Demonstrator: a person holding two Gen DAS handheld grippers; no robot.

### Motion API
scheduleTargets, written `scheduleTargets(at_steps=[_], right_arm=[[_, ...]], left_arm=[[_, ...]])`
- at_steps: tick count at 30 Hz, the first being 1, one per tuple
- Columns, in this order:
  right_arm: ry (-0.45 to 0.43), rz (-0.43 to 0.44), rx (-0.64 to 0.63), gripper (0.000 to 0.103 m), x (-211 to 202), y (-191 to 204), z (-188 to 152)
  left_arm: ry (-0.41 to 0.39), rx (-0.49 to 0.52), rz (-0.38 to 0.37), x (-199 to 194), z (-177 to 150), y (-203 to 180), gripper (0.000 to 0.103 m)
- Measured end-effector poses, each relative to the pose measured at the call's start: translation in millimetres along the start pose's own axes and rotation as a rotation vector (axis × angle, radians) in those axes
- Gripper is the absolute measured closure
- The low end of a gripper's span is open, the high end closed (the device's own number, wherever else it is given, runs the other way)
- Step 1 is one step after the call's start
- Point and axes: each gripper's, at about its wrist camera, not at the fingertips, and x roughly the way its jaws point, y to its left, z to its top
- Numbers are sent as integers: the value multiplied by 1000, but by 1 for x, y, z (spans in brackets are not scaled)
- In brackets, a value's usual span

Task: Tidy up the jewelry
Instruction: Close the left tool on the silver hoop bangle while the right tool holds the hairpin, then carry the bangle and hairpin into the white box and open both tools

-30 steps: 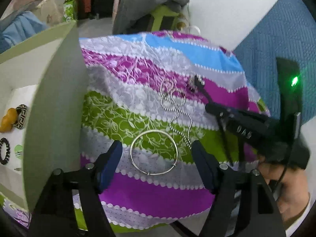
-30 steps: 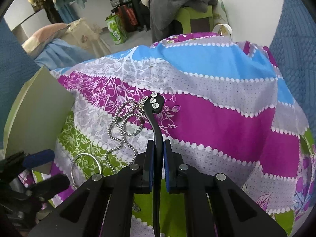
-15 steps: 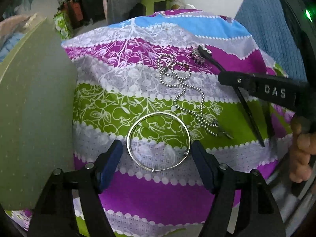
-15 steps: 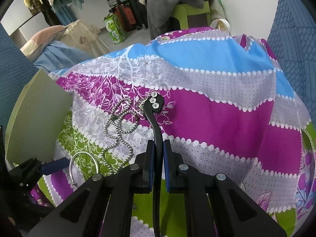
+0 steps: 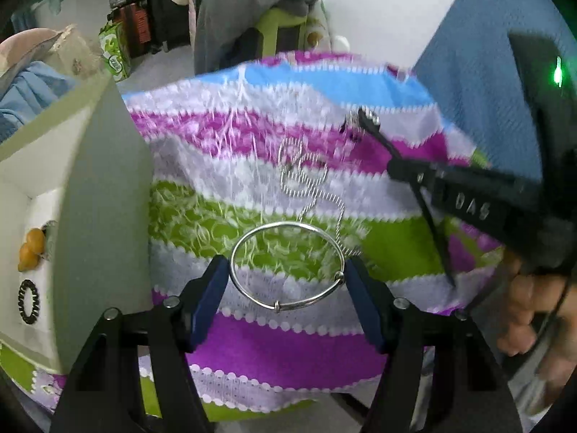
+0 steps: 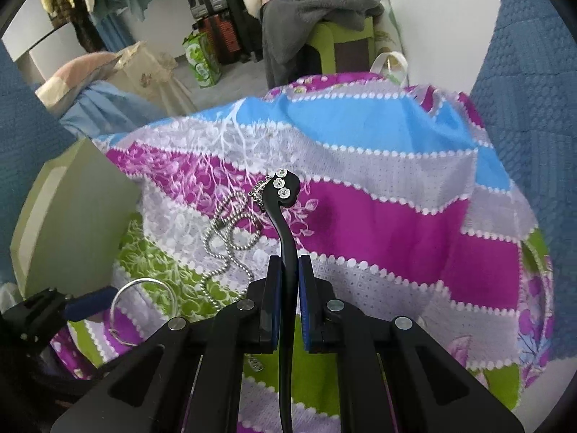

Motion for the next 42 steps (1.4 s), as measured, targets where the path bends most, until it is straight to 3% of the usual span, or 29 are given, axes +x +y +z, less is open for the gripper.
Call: scheduleTargets(at_steps=[8,15,25,31,37,42], right_arm=[[-86,2,-12,96,-47,23,28],[-148,13,-45,96,-81,56,57],[-268,24,-54,96,-138,117,105],[-334,19,-10,96,-157,153,114],[-299,14,-21,96,-140,194,101],[-191,56,-44,96,-98,222,77]], left_arm=[[-108,-21,-33,-51,27,12,36],[-178,-56,-8,-96,45,38,36],[-305,-112,39,-186,76,102,36],[-346,-125,59,-221,76,144,36],[-352,-146,48,-222,60,180,36],[-270,-149,48,-195,39,204,36]])
